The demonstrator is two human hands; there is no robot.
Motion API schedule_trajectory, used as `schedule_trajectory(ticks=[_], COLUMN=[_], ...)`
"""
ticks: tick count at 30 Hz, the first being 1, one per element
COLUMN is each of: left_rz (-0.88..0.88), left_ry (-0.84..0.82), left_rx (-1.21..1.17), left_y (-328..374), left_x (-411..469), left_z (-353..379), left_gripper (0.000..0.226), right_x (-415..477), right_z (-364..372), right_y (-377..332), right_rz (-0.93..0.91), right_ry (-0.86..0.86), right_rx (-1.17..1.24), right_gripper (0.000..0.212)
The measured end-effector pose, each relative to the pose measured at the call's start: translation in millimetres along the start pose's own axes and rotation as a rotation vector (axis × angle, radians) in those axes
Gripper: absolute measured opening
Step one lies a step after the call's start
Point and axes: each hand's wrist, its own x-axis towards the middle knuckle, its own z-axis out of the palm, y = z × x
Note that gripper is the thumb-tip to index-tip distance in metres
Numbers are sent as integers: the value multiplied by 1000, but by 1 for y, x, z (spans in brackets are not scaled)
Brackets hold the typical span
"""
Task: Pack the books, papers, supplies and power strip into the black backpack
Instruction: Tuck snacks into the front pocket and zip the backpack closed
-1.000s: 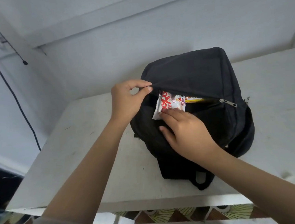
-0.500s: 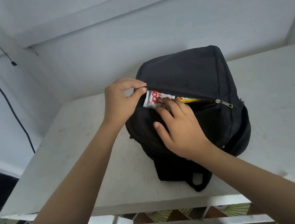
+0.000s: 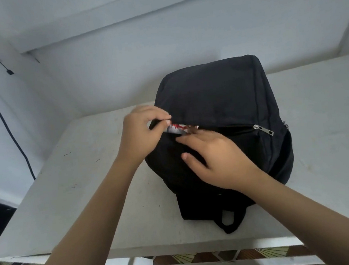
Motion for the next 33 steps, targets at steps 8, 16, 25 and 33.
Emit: schedule_trajectory(ticks=[8,16,25,33], left_rz=[-66,-10,-118,-221], left_ry=[63,-73,-178,-67], left_rx=[97,-46,-37,-29], left_y=[11,86,136,147], left_x=[-25,-45,-48,-39], left_z=[26,60,99,117], left_gripper=[20,15,26,13], right_x=[-42,-55,-53,-51], right_z=[-34,-55,-74,-80], right_y=[55,81,91,110], right_rz=[280,326,417,428], right_ry=[460,401,118,64], right_rx=[-90,-170,127,554], right_gripper=[30,17,21,24])
